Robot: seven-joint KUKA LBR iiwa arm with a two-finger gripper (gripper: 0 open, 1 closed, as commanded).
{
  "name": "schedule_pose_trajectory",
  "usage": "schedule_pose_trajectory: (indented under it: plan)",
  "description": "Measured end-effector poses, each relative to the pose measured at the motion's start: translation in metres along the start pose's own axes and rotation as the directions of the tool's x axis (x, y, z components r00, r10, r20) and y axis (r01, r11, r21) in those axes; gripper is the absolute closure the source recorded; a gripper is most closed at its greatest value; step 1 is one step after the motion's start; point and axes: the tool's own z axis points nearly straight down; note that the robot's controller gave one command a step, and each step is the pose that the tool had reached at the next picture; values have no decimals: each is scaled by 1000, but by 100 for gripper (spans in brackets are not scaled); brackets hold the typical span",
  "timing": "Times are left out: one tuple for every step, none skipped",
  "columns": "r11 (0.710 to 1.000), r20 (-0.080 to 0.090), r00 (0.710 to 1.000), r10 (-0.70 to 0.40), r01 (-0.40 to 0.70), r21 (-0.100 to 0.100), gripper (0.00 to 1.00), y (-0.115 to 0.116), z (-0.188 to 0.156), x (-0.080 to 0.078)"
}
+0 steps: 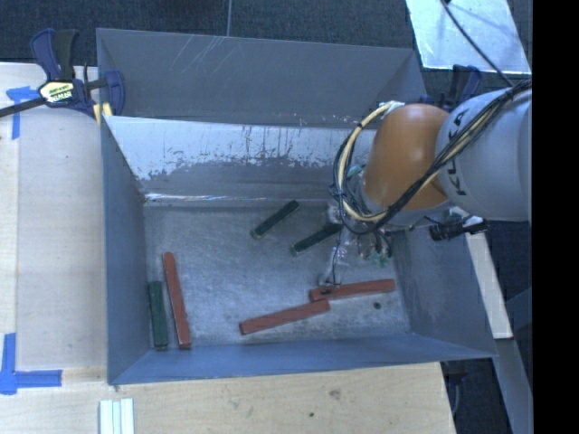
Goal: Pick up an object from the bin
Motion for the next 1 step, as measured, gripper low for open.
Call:
schedule_pose_trajectory:
  plan:
    - [1000, 4, 1000, -5, 5, -4, 100, 5, -1, -1]
